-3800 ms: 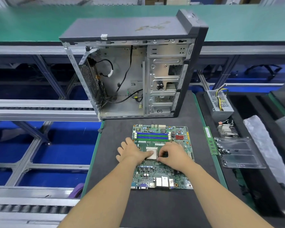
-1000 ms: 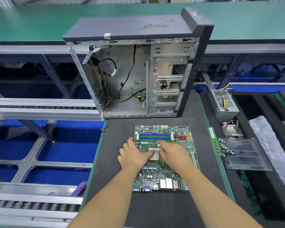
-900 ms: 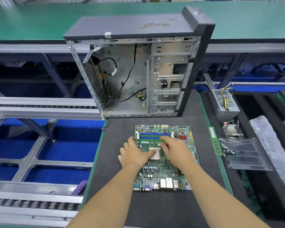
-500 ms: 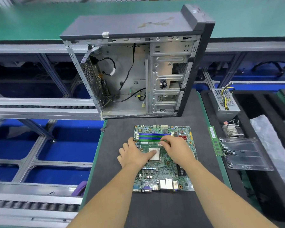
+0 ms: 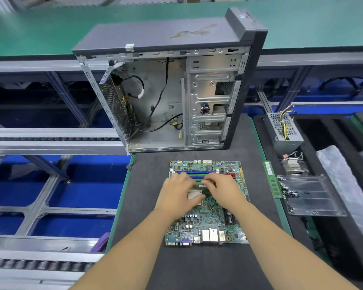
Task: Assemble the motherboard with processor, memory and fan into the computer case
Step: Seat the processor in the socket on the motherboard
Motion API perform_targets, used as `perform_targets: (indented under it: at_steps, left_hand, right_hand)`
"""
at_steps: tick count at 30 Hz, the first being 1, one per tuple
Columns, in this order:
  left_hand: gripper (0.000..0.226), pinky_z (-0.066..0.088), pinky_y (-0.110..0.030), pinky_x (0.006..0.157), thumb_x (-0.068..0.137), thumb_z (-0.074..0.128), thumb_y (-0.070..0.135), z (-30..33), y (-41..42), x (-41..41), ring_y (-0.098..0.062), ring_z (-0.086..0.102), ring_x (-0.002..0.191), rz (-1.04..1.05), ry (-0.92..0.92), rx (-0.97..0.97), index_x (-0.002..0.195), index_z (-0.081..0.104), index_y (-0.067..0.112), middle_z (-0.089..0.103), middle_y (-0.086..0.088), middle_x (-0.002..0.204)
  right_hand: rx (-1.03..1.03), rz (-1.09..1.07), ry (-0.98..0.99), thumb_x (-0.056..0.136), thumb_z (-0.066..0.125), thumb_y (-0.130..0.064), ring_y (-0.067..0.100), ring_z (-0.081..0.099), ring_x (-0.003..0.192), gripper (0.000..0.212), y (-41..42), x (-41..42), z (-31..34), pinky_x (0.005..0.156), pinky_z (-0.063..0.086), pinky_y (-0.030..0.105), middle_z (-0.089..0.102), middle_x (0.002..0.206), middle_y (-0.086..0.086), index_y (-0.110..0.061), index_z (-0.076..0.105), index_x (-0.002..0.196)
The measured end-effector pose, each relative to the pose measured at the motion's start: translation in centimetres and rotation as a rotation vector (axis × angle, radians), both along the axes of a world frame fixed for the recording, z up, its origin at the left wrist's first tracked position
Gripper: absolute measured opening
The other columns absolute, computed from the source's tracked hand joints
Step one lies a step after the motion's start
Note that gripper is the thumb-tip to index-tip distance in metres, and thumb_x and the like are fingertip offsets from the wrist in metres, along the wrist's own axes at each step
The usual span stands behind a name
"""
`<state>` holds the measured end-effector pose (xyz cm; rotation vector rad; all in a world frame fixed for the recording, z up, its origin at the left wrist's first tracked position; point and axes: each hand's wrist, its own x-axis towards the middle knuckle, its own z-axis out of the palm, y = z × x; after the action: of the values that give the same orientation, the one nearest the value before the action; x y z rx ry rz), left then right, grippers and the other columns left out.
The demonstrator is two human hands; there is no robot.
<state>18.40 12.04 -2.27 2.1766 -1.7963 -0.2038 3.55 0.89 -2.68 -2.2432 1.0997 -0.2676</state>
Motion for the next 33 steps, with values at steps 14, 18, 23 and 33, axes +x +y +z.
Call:
perform_targets:
  at_steps: [14,18,23,33]
  left_hand:
    - [0.048,0.040,-0.038,0.098,0.086,0.066,0.046,0.1,-0.8,0.5,-0.021,0.048,0.111,-0.152,-0.022,0.320,0.126,0.058,0.022,0.051,0.002,0.118]
    - [0.048,0.038,-0.037,0.098,0.087,0.066,0.046,0.1,-0.6,0.5,-0.020,0.047,0.111,-0.144,0.016,0.311,0.128,0.056,0.024,0.050,0.004,0.118]
    - [0.045,0.033,-0.035,0.099,0.087,0.064,0.045,-0.2,-0.2,0.4,-0.018,0.045,0.114,-0.125,0.027,0.287,0.127,0.055,0.026,0.049,0.006,0.119]
    - [0.046,0.034,-0.036,0.098,0.087,0.065,0.048,-0.3,-0.3,0.2,-0.018,0.046,0.113,-0.128,0.003,0.288,0.128,0.056,0.029,0.049,0.007,0.118]
  right_hand:
    - [-0.067,0.130,0.038,0.106,0.053,-0.026,0.015,0.054,0.075,0.026,0.6,-0.3,0.4,0.068,0.039,0.028,0.068,0.085,0.001,-0.009,0.072,0.098]
    - [-0.037,0.133,0.031,0.104,0.056,-0.023,0.012,0.057,0.079,0.021,0.6,-0.2,0.4,0.072,0.040,0.024,0.071,0.093,0.000,-0.012,0.074,0.101]
    - [0.001,0.115,0.004,0.103,0.058,-0.022,0.012,0.060,0.077,0.019,0.6,-0.4,0.4,0.071,0.045,0.025,0.071,0.089,-0.002,-0.012,0.075,0.099]
    - [0.002,0.109,0.002,0.102,0.059,-0.023,-0.003,0.051,0.066,0.017,0.6,-0.3,0.2,0.062,0.036,0.017,0.060,0.074,-0.013,-0.016,0.072,0.093]
